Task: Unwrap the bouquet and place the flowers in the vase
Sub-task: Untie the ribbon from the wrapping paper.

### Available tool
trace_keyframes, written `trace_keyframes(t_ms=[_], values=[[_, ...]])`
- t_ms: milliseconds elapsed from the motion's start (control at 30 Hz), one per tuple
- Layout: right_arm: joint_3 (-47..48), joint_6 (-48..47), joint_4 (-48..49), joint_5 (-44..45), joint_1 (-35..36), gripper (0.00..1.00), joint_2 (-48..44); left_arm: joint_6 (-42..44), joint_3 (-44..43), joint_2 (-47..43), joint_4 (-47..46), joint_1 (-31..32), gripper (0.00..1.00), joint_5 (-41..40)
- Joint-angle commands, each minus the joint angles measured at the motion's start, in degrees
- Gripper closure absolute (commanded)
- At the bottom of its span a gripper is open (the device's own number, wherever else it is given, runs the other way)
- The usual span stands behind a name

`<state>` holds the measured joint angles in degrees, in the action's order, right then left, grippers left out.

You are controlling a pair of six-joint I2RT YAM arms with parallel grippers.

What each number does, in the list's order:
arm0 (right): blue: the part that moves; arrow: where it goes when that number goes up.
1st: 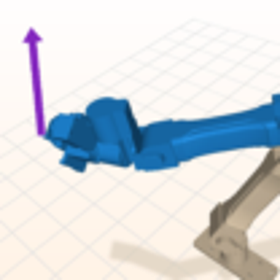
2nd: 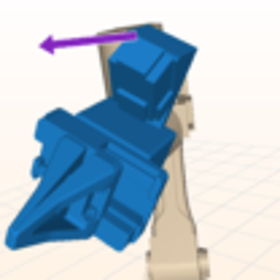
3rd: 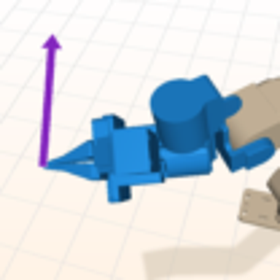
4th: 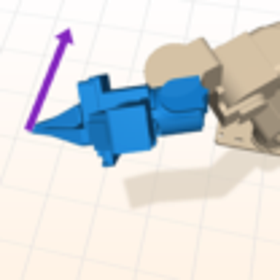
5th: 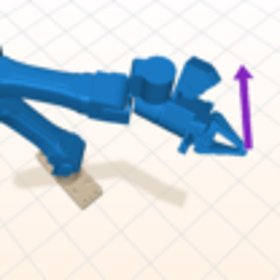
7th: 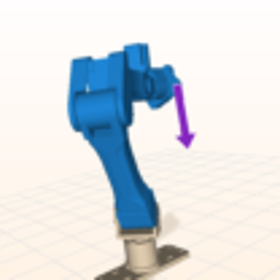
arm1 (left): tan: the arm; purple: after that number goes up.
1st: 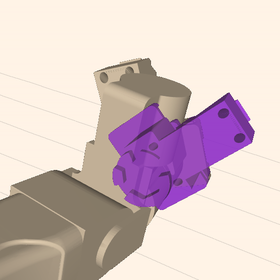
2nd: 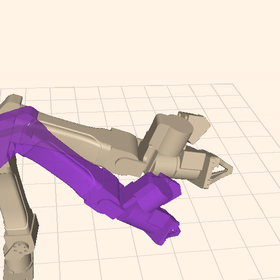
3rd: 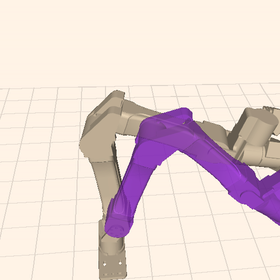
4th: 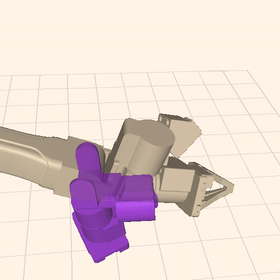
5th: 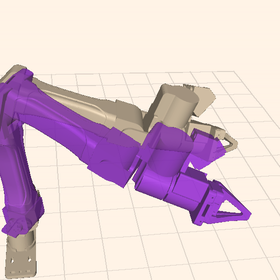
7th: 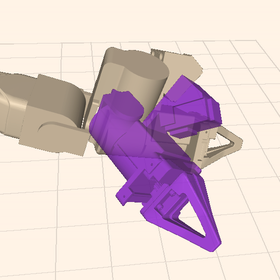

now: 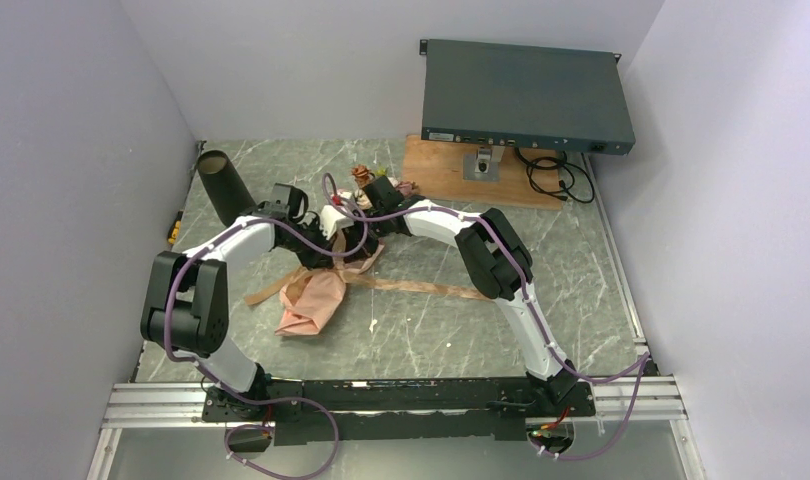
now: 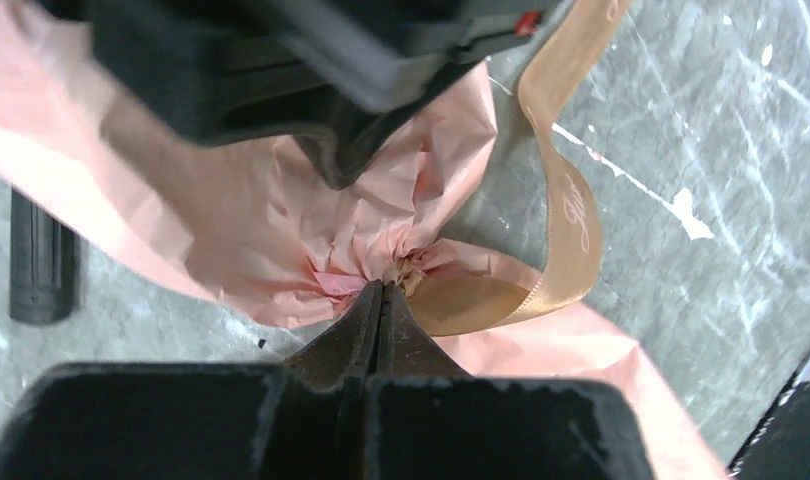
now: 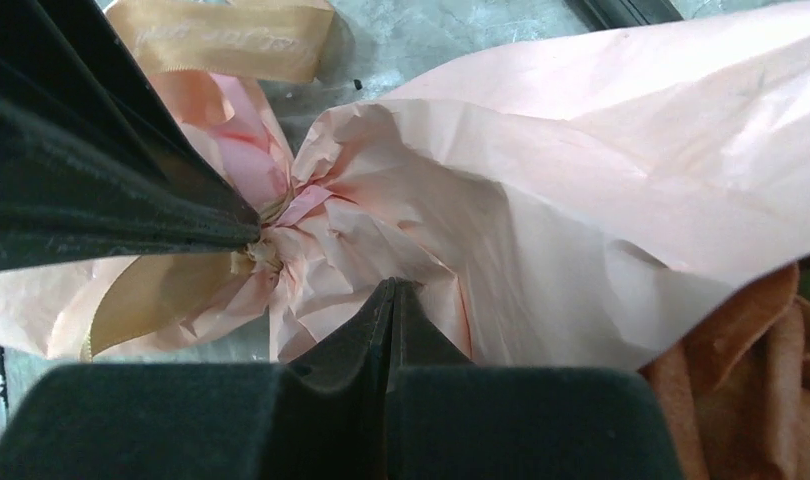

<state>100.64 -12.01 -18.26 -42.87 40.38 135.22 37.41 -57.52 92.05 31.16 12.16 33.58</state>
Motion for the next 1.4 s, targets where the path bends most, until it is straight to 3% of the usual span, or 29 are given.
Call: trace_keyframes(t_ms=[0, 567, 900, 1067, 1200, 1367], values=[[-5.0, -4.6, -12.6, 13.6, -1.2, 1.00, 6.2, -11.5, -2.3, -4.2, -8.0, -3.1, 1.00, 2.0], [-5.9, -5.3, -12.2, 13.8, -1.2, 1.00, 5.6, -45.4, -3.5, -3.1, -13.4, -9.0, 1.00, 0.3], [-5.5, -5.6, -12.8, 12.5, -1.2, 1.00, 4.2, -42.7, -3.9, -0.7, -8.6, -9.8, 1.00, 4.9], [-5.9, -2.6, -11.4, 8.1, -1.5, 1.00, -1.7, -44.6, -0.3, -0.3, -10.3, -9.7, 1.00, 6.6], [-4.6, 0.9, -10.7, 5.1, -1.5, 0.87, -5.7, -47.0, 1.8, 1.1, -12.5, -9.7, 1.00, 5.4], [-3.8, 5.1, -8.1, 1.3, -1.5, 0.83, -9.9, -49.8, 2.1, 3.2, -15.1, -9.5, 1.00, 5.7]])
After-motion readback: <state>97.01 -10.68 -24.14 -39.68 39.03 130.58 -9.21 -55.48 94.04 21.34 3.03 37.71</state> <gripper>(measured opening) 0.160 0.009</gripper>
